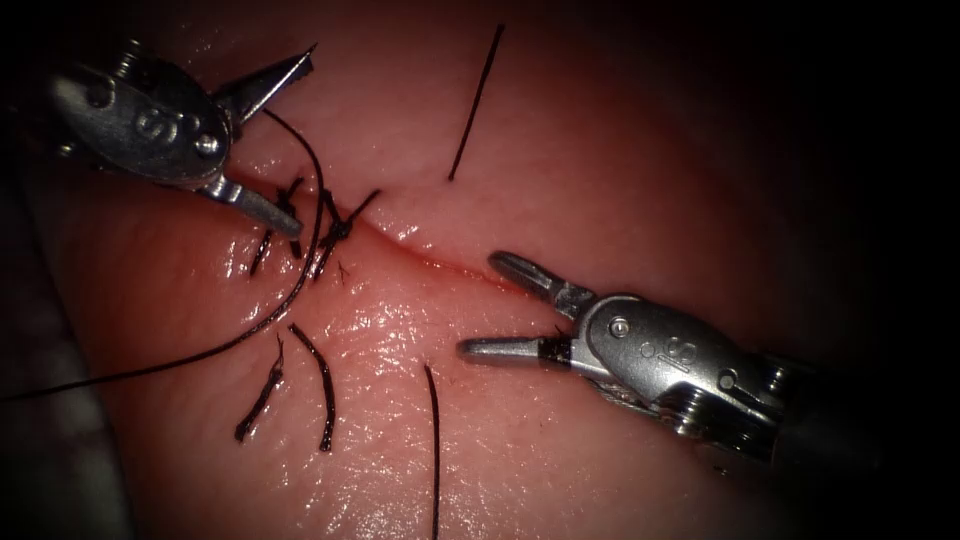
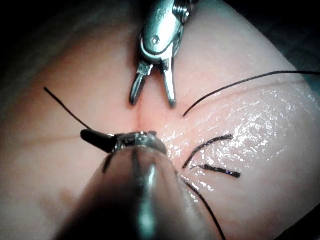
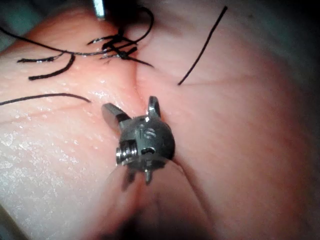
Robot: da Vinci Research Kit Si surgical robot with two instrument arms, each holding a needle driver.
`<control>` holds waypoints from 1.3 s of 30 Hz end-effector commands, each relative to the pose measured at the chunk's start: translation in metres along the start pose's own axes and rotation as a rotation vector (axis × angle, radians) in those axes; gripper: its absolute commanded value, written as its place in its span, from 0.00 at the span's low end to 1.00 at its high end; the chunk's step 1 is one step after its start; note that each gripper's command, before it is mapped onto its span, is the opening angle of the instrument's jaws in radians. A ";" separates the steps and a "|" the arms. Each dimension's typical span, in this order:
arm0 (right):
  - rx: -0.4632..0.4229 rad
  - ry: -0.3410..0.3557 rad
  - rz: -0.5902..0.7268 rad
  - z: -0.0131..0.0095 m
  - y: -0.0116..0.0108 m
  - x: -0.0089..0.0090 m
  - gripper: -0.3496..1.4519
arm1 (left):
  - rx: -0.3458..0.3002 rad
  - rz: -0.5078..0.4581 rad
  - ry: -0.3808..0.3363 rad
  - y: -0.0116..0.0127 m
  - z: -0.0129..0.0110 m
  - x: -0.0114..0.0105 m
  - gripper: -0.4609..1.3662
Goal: Wound Closure
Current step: Drop the needle from the left gripper
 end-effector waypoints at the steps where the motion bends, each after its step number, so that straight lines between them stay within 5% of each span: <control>1: 0.009 0.000 -0.001 -0.0001 0.0000 0.0000 0.95 | -0.017 0.001 0.018 0.0001 0.0004 0.0002 0.75; 5: 0.011 0.001 -0.002 -0.0002 -0.0001 0.0000 0.95 | -0.040 -0.008 0.052 0.0010 0.0019 0.0003 0.75; 13: 0.012 0.002 0.003 -0.0002 -0.0003 -0.0002 0.95 | -0.172 -0.186 0.135 0.0041 0.0040 -0.0029 0.78; 17: 0.012 0.002 0.003 -0.0002 -0.0003 -0.0001 0.95 | -0.219 -0.322 0.334 0.0042 0.0050 -0.0040 0.84; 25: 0.013 0.003 0.001 -0.0001 -0.0007 -0.0002 0.95 | -0.266 -0.402 0.708 0.0014 0.0079 -0.0057 0.93; 29: 0.017 0.004 0.000 -0.0004 -0.0008 -0.0001 0.95 | -0.204 -0.423 0.696 0.0001 0.0095 -0.0071 0.81; 39: 0.017 0.004 0.000 -0.0004 -0.0009 0.0000 0.95 | -0.186 -0.388 0.633 0.0012 0.0113 -0.0104 0.80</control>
